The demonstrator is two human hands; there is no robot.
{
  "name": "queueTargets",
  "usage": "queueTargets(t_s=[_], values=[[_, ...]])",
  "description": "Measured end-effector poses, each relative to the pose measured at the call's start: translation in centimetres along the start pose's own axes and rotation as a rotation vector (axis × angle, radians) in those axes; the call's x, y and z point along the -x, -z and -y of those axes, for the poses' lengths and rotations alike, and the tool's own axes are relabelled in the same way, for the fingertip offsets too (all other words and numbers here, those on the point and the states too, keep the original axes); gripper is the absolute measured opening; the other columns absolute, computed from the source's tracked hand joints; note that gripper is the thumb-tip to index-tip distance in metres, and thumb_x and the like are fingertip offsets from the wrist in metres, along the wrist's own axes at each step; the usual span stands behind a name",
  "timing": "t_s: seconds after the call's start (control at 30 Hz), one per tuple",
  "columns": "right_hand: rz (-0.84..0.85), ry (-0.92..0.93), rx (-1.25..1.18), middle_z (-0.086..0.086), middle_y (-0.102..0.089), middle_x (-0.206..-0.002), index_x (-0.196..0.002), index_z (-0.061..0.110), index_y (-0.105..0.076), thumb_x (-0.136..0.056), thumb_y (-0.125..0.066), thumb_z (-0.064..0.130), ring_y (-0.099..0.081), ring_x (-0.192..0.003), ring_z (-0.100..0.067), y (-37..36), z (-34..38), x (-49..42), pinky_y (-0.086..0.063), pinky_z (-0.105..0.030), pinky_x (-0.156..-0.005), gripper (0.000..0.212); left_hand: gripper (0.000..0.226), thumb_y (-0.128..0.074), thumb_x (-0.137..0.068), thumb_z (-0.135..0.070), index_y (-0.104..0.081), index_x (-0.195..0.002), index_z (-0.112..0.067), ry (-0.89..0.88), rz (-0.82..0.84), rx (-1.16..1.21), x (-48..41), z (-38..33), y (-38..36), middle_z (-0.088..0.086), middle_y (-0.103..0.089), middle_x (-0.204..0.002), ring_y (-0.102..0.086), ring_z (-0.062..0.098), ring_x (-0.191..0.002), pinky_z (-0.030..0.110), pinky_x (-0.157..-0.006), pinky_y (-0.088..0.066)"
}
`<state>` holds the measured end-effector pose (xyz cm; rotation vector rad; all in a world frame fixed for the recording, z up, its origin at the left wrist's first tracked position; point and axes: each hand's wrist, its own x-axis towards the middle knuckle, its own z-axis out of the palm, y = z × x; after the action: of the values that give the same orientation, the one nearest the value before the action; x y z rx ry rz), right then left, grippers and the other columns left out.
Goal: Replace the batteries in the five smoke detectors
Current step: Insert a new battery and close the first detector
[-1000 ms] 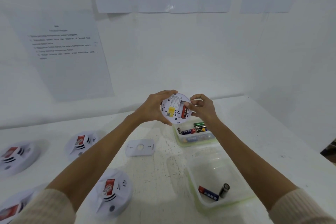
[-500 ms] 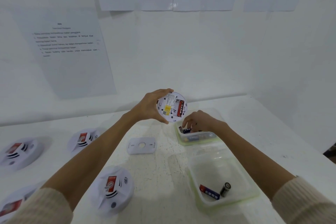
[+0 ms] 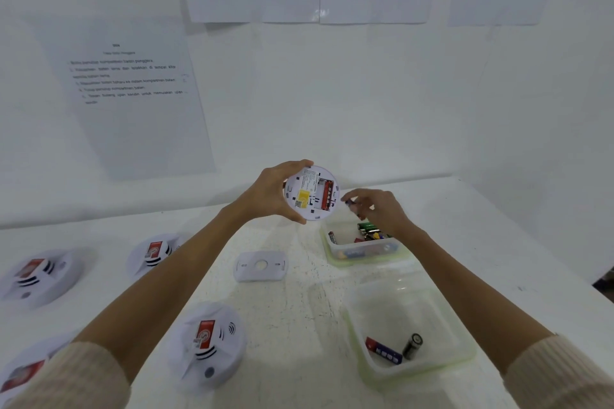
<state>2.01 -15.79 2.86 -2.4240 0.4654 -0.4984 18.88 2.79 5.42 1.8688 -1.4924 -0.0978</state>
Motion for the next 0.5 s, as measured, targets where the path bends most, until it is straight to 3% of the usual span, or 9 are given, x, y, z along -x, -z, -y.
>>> queueTargets(t_s=[0.13,0.23,0.3,0.37,0.5], values=[[-0.210,-0.070,-0.415,-0.004,-0.060,-0.076,-0.096,0.020,-0.064,-0.090,-0.056,0.009,-0.061,-0.063,-0.012,1.5,1.7,0.3,-0.058,-0.032,-0.061,0.015,0.104,-0.093,-0.047,-0.020,-0.042,-0.137,-0.016,0.002,0.000,-0.002,-0.2,-0.2,-0.1,0.002,-0.046,-0.139,-0.041,0.007,-0.120,0.021,-0.096,-0.042],[-0.275,-0.040,-0.543,0.000,-0.057,-0.079,-0.108,0.018,-0.063,-0.093,-0.053,0.014,-0.064,-0.060,-0.011,2.6,3.6,0.4,-0.057,-0.029,-0.052,0.018,0.104,-0.093,-0.047,-0.020,-0.042,-0.137,-0.016,0.008,0.009,0.007,-0.3,-0.3,-0.3,0.003,-0.047,-0.138,-0.041,0.008,-0.120,0.024,-0.097,-0.042],[-0.256,-0.029,-0.553,-0.001,-0.060,-0.079,-0.108,0.016,-0.064,-0.086,-0.063,0.010,-0.062,-0.052,-0.009,3.2,4.7,0.4,-0.053,-0.024,-0.047,0.022,0.104,-0.093,-0.047,-0.021,-0.041,-0.137,-0.016,0.008,0.011,-0.008,-0.4,-0.4,-0.5,0.003,-0.047,-0.138,-0.042,0.008,-0.119,0.022,-0.096,-0.041],[-0.241,-0.005,-0.498,-0.001,-0.063,-0.077,-0.095,0.012,-0.066,-0.075,-0.073,0.006,-0.059,-0.050,-0.009,3.3,5.8,0.5,-0.052,-0.021,-0.048,0.022,0.104,-0.093,-0.047,-0.022,-0.041,-0.138,-0.015,0.010,0.010,-0.016,-0.6,-0.5,-0.5,0.004,-0.047,-0.138,-0.042,0.007,-0.117,0.021,-0.095,-0.041],[-0.300,0.081,-0.267,-0.004,-0.064,-0.080,-0.078,0.011,-0.070,-0.069,-0.077,0.002,-0.056,-0.060,-0.002,1.2,6.9,0.7,-0.052,-0.021,-0.060,0.015,0.103,-0.093,-0.047,-0.022,-0.042,-0.137,-0.015,0.013,0.014,0.003,-0.6,-0.7,-0.7,0.004,-0.048,-0.137,-0.045,0.008,-0.117,0.021,-0.094,-0.042]])
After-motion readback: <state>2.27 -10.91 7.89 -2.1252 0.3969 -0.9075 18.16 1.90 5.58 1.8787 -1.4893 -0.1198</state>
